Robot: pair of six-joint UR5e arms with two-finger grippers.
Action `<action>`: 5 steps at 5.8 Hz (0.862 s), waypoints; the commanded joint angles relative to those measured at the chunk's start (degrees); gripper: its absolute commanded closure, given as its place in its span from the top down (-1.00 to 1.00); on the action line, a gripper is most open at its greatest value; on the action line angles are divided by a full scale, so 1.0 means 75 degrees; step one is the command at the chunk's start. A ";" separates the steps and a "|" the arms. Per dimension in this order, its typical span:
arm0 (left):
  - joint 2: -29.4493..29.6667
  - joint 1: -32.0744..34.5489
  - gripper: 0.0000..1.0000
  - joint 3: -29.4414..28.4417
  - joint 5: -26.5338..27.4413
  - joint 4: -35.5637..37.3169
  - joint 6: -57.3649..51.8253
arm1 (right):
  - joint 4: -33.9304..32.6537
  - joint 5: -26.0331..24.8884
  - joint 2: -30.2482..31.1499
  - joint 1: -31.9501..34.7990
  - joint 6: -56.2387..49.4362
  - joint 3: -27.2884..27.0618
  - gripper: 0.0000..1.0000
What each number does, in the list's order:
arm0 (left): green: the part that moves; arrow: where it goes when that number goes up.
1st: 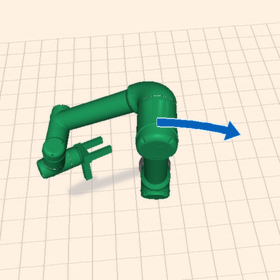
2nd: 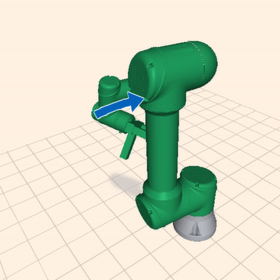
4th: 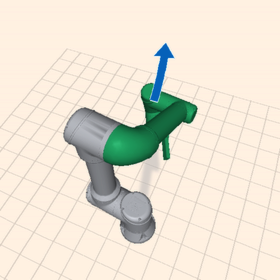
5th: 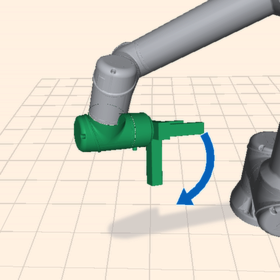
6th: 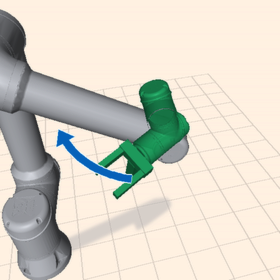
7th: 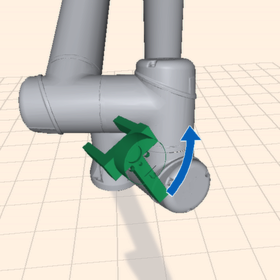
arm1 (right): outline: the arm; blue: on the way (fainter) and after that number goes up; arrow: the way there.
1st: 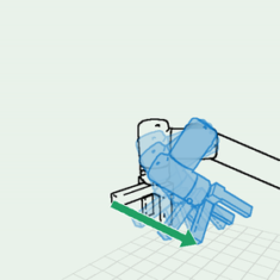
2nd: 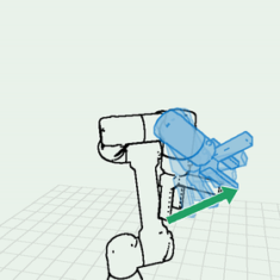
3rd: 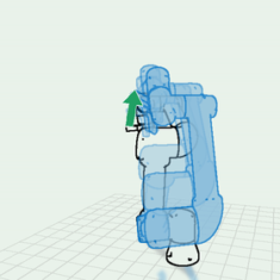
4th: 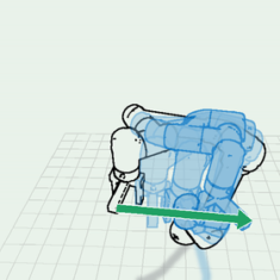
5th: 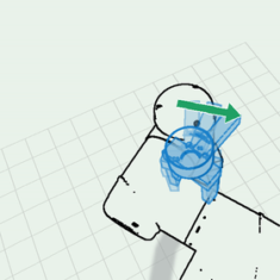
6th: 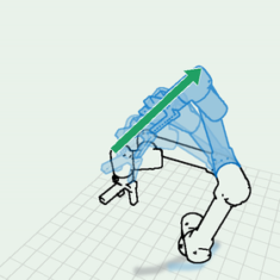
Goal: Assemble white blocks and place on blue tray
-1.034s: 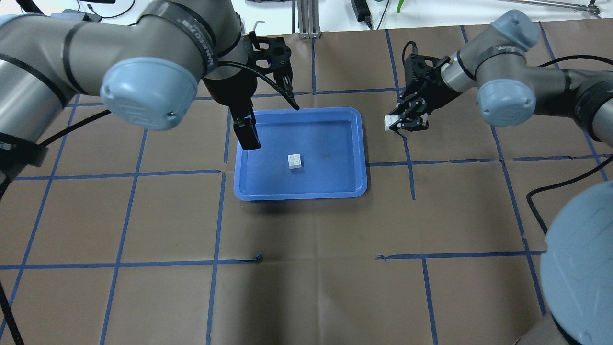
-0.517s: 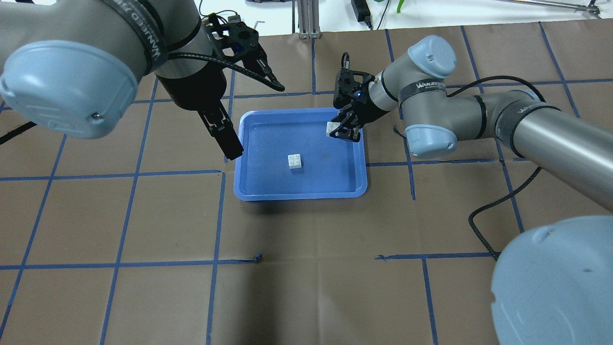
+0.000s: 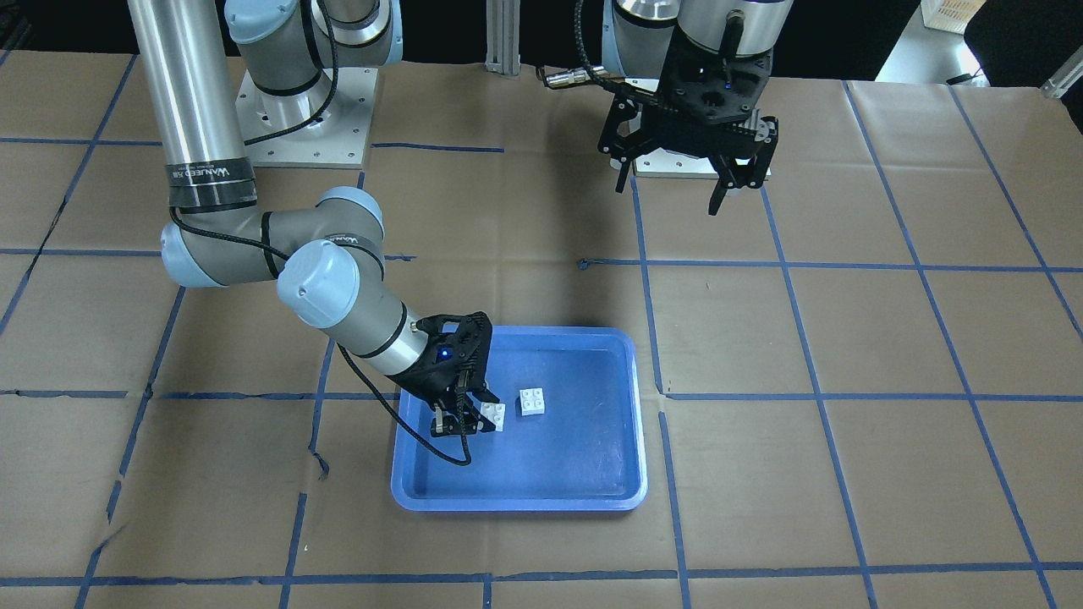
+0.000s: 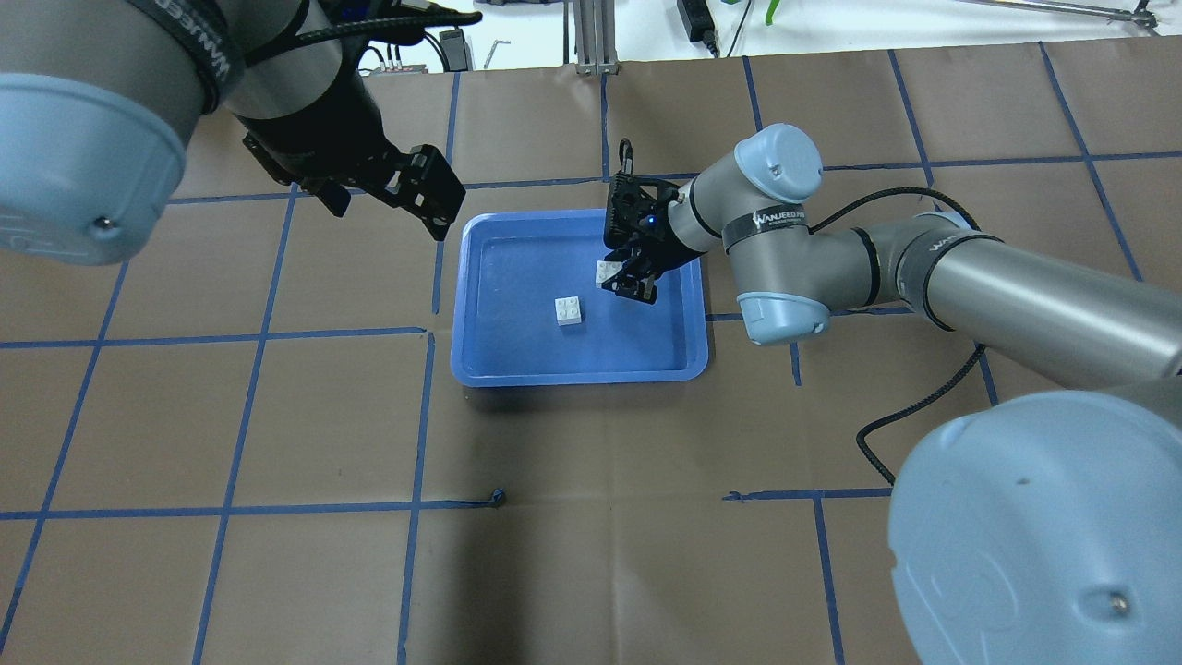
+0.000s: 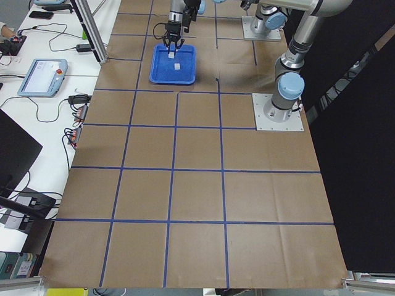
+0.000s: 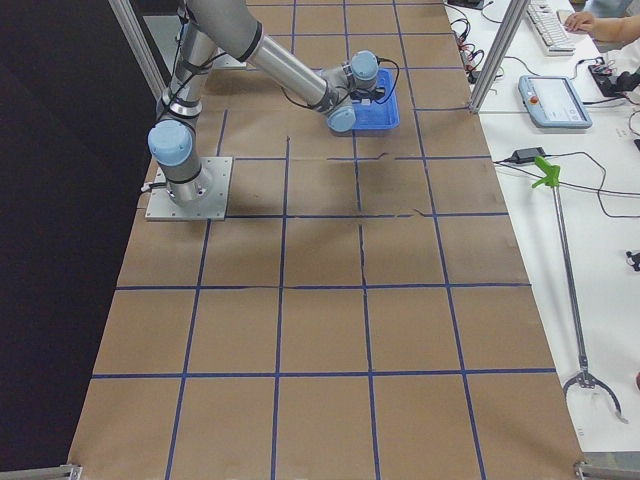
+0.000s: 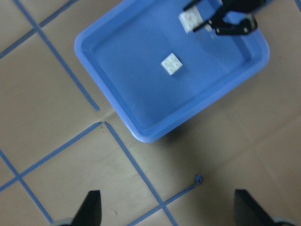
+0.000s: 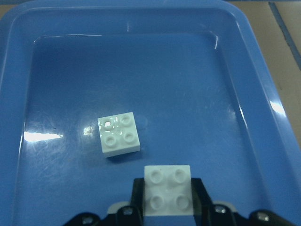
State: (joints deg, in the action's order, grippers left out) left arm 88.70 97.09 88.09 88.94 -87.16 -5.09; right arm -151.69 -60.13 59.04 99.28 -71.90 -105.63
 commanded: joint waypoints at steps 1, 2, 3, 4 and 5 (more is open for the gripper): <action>-0.0119 -0.0602 0.99 -0.0190 0.0106 -0.0213 0.0456 | -0.0129 0.0001 -0.0080 0.0134 0.0000 -0.0211 -0.54; -0.0189 -0.0768 0.99 -0.0167 0.0095 -0.0227 0.0456 | -0.0118 0.0013 -0.0091 0.0192 0.0023 -0.0236 -0.54; -0.0190 -0.0781 0.99 -0.0156 0.0083 -0.0227 0.0456 | -0.0106 0.0002 -0.0091 0.0262 0.0024 -0.0259 -0.54; -0.0213 -0.0782 0.99 -0.0155 0.0071 -0.0227 0.0456 | -0.0164 0.0013 -0.0091 0.0275 0.0024 -0.0422 -0.54; -0.0213 -0.0770 0.99 -0.0144 0.0071 -0.0215 0.0456 | -0.0316 0.0013 -0.0091 0.0275 0.0035 -0.0458 -0.54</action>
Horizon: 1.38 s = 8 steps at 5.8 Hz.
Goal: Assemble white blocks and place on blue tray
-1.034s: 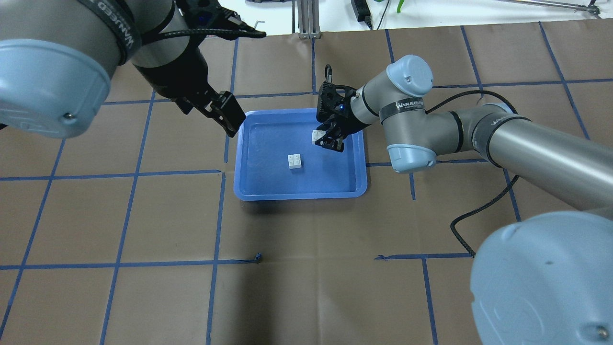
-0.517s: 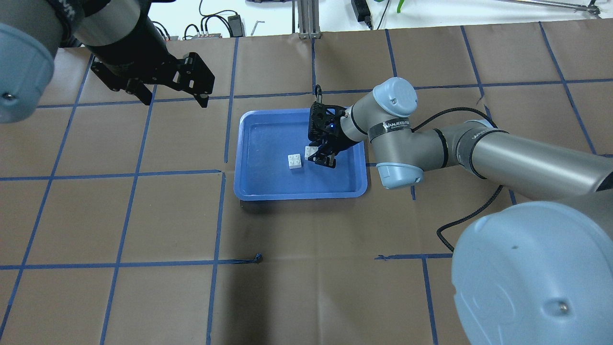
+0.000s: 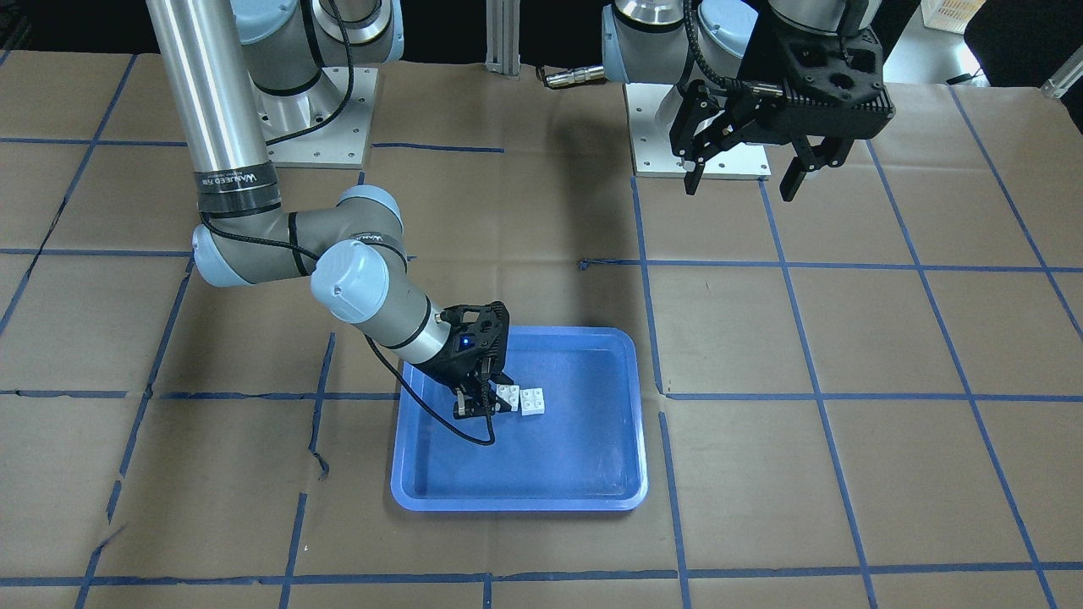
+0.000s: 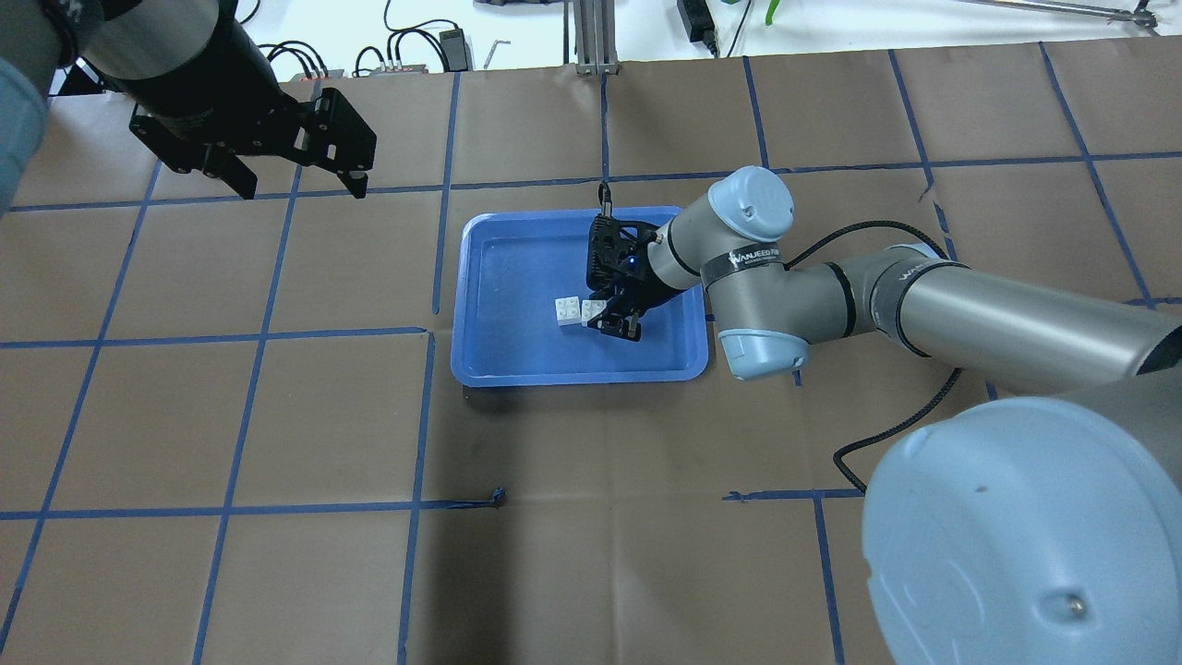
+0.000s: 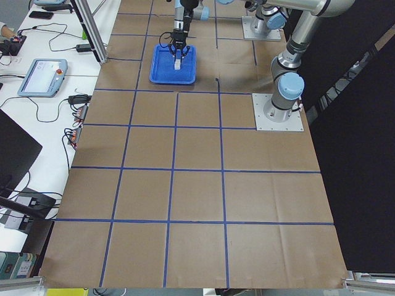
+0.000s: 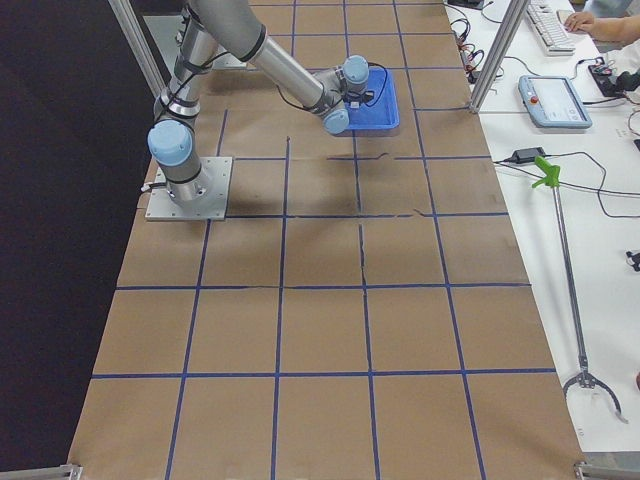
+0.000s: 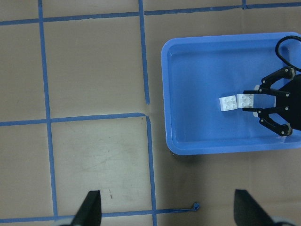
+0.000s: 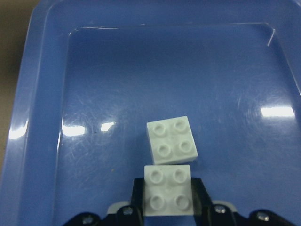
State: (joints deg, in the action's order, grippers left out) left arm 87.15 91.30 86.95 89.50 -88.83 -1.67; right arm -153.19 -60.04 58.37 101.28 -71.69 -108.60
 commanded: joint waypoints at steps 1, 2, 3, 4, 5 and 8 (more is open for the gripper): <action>-0.0007 -0.0009 0.99 0.0008 -0.0003 0.0008 0.0000 | -0.0118 0.0025 0.0011 0.0019 0.0020 -0.0051 -0.54; -0.0007 -0.0009 0.99 0.0008 -0.0015 0.0008 0.0000 | -0.0153 0.0037 0.0011 0.0019 0.0032 -0.0051 -0.54; -0.0007 -0.0009 0.99 0.0008 -0.0015 0.0031 0.0000 | -0.0246 0.0049 0.0011 0.0019 0.0032 -0.0039 -0.55; -0.0019 -0.0021 0.99 0.0008 -0.0015 0.0054 0.0000 | -0.0339 0.0049 -0.0001 0.0019 0.0159 -0.0028 -0.55; -0.0007 -0.0021 0.99 0.0008 -0.0004 0.0055 0.0000 | -0.0445 0.0049 -0.0013 0.0019 0.0184 -0.0039 -0.55; -0.0019 -0.0021 0.99 0.0020 -0.0003 0.0078 0.0000 | -0.0411 0.0049 -0.0048 0.0019 0.0196 -0.0063 -0.55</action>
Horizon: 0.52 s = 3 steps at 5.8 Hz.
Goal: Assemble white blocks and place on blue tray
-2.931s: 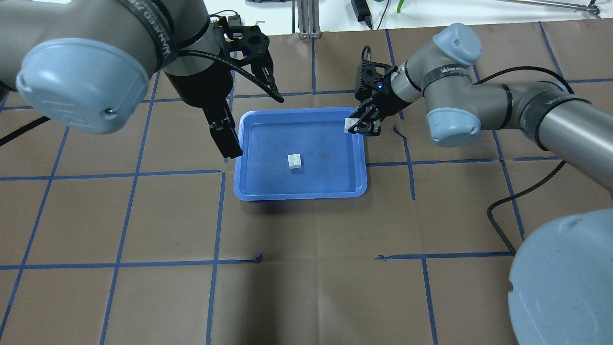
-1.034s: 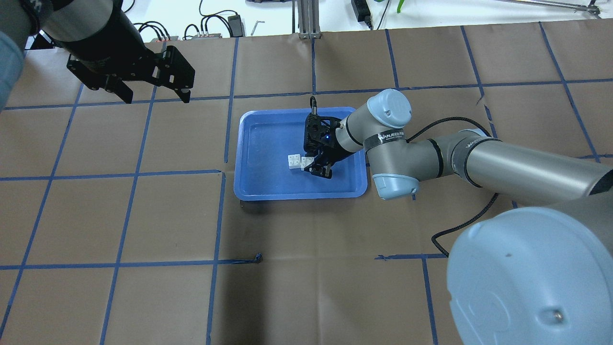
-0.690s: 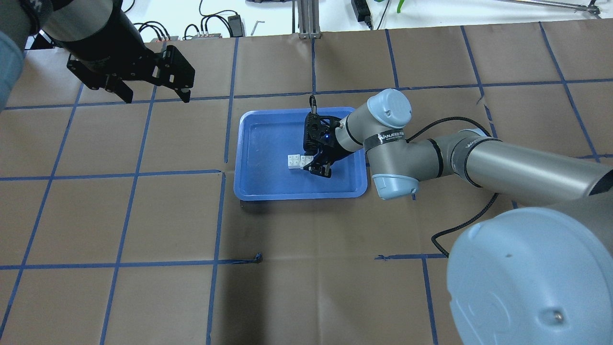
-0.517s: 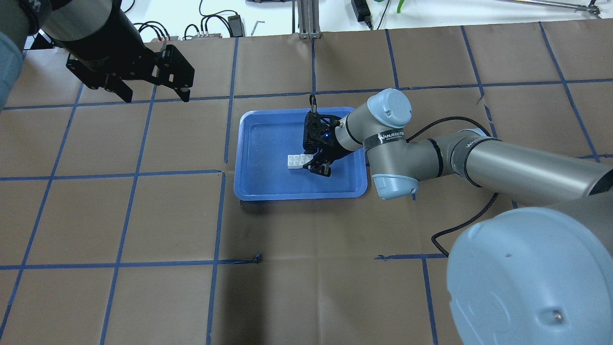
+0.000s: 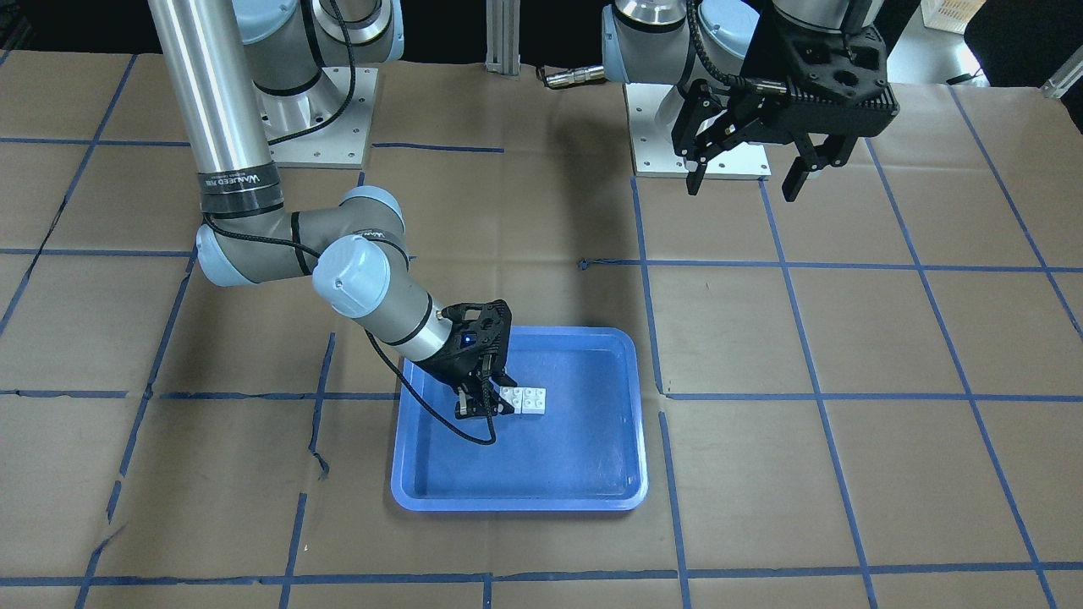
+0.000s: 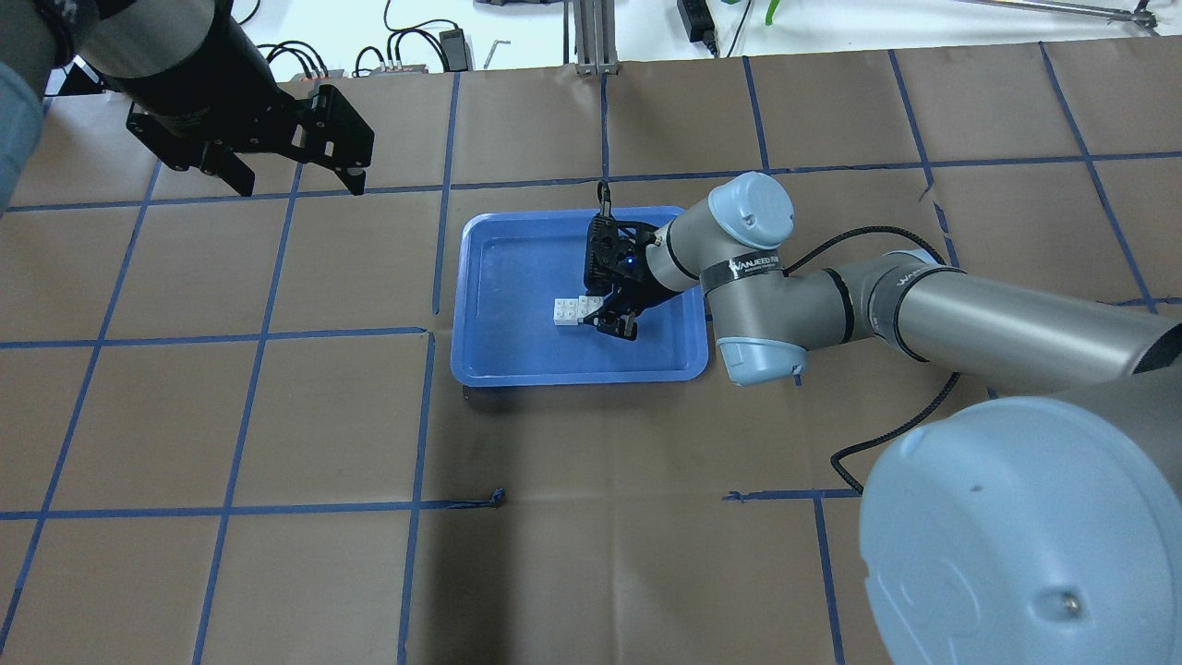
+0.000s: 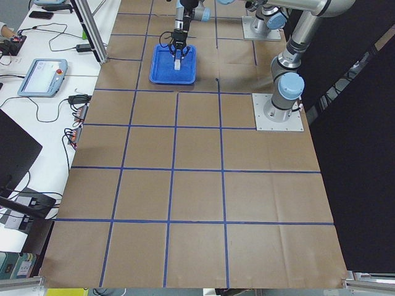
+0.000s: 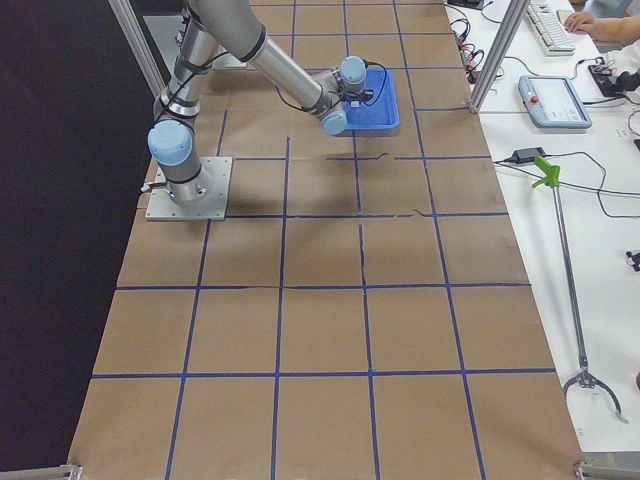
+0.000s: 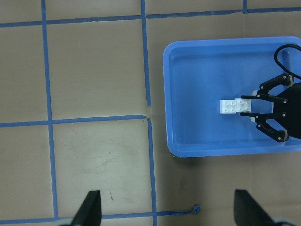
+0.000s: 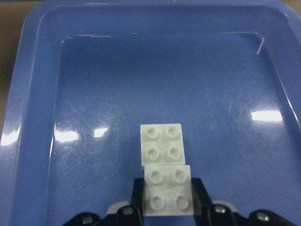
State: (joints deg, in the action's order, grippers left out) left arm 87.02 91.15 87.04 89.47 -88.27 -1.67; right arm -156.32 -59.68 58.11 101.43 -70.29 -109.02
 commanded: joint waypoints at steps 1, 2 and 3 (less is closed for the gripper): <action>-0.0001 0.0000 0.99 0.0007 0.0000 0.0015 0.0000 | 0.0053 0.0000 -0.0013 0.0000 0.0009 -0.0006 -0.55; -0.0001 0.0000 0.99 0.0007 0.0000 0.0027 0.0000 | -0.0004 0.0000 -0.0013 0.0000 0.0009 -0.0006 -0.55; -0.0001 0.0000 0.99 0.0019 0.0000 0.0027 0.0012 | -0.0005 0.0000 -0.0013 0.0000 0.0009 -0.0006 -0.55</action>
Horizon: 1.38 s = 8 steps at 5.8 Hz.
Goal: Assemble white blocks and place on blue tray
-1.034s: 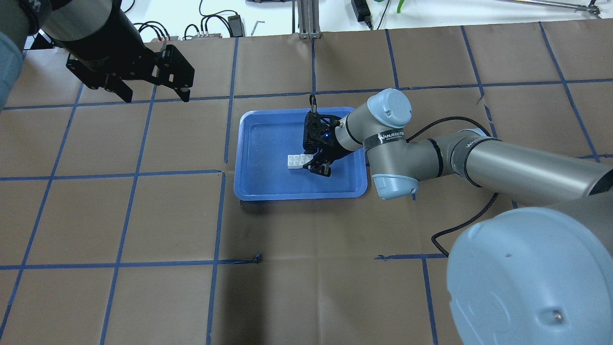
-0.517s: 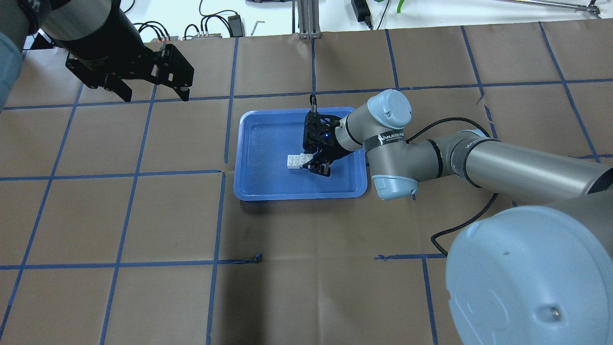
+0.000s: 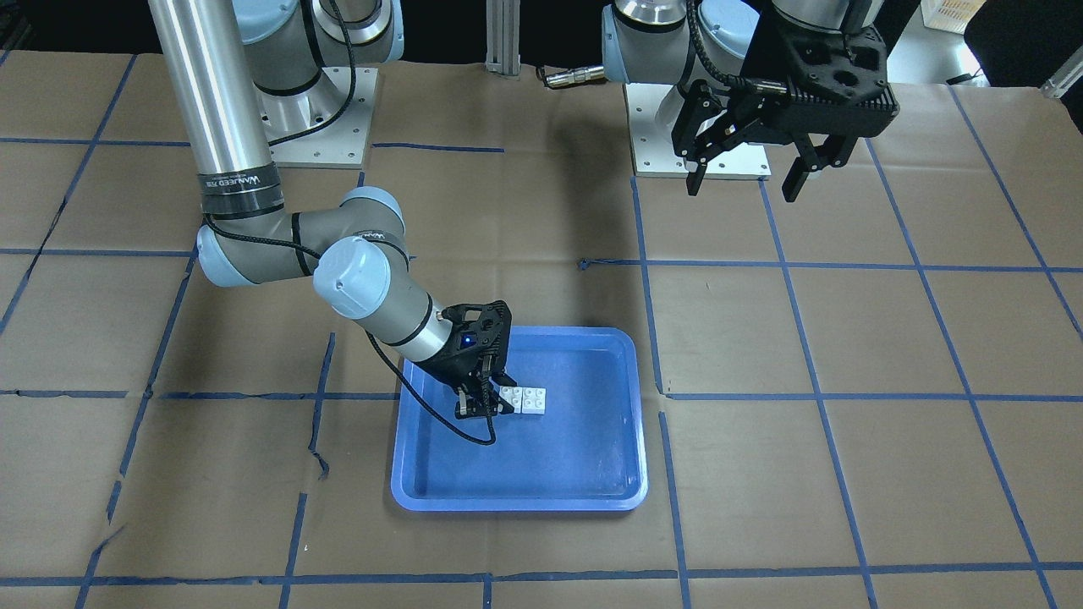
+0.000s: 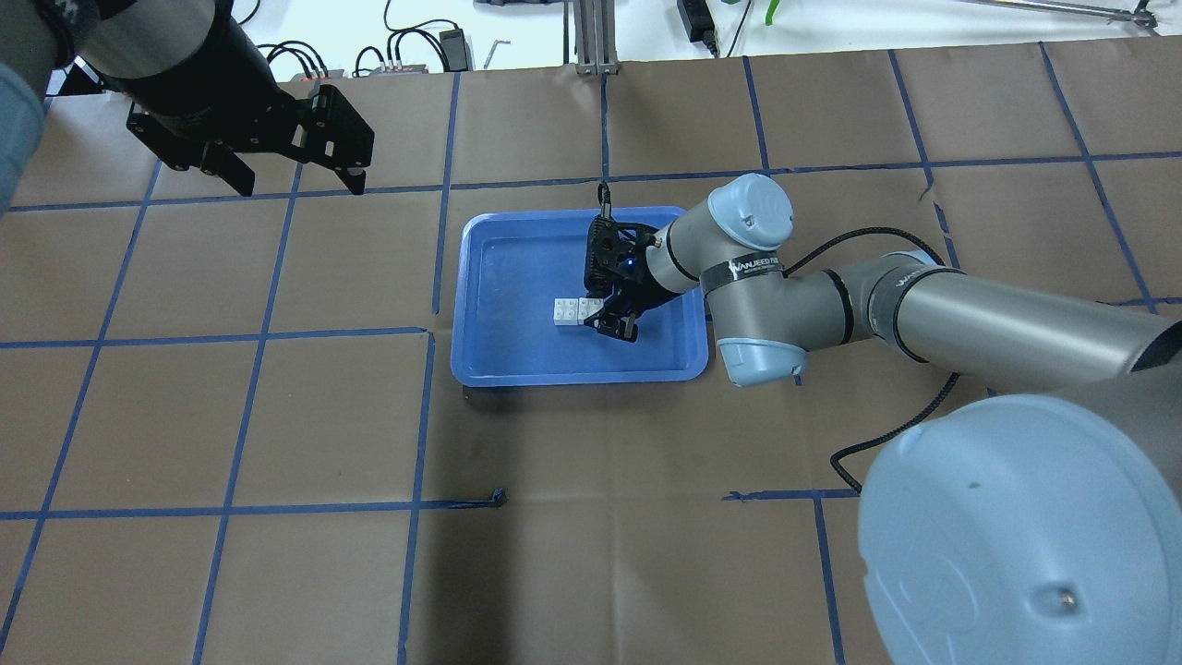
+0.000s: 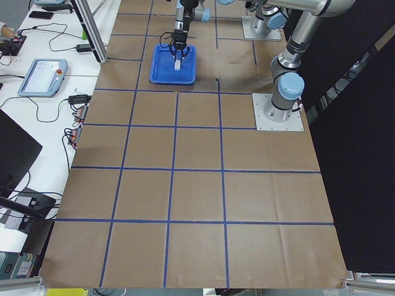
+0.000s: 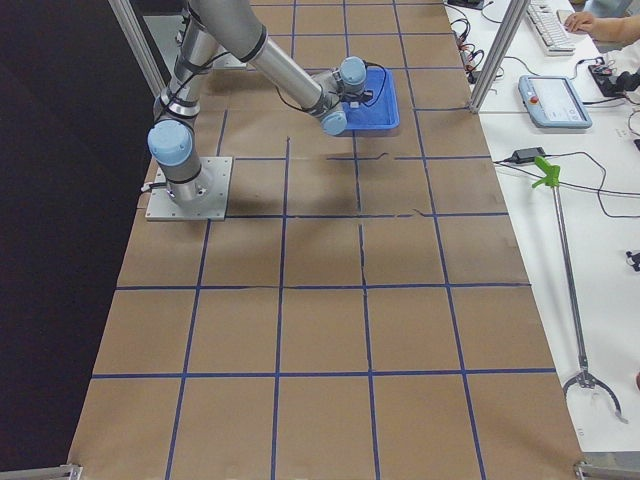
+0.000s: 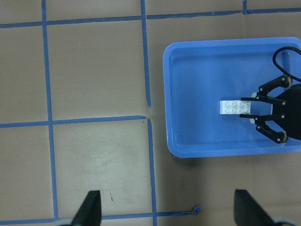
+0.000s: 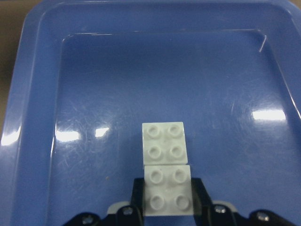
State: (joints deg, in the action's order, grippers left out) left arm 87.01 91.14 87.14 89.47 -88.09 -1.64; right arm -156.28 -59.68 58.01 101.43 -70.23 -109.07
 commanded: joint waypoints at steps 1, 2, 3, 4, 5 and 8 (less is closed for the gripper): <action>0.0000 0.0000 0.99 0.0007 0.0000 0.0004 0.0008 | 0.0002 0.0000 -0.0012 0.0000 0.0000 0.0000 -0.55; 0.0000 0.0000 0.99 0.0007 0.0000 0.0004 0.0008 | -0.0022 0.0000 -0.0117 0.0000 0.0000 0.0011 -0.53; 0.0000 0.0000 0.99 0.0007 0.0000 0.0004 0.0008 | -0.0022 0.0000 -0.0106 0.0000 0.0000 0.0023 -0.49; 0.0000 0.0000 0.99 0.0007 -0.0012 0.0015 0.0031 | -0.0022 0.0012 -0.0106 0.0000 0.0000 0.0023 -0.41; 0.0000 0.0000 0.99 0.0007 -0.0012 0.0015 0.0031 | -0.0022 0.0012 -0.0106 0.0000 0.0012 0.0035 -0.05; 0.0000 -0.0105 0.99 -0.0017 -0.0023 0.0004 0.0031 | -0.0022 -0.0035 -0.0060 -0.0012 0.0398 0.0081 0.99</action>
State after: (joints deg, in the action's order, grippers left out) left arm 87.01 90.76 87.09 89.36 -88.00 -1.41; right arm -156.49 -59.70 57.33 101.40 -67.58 -108.60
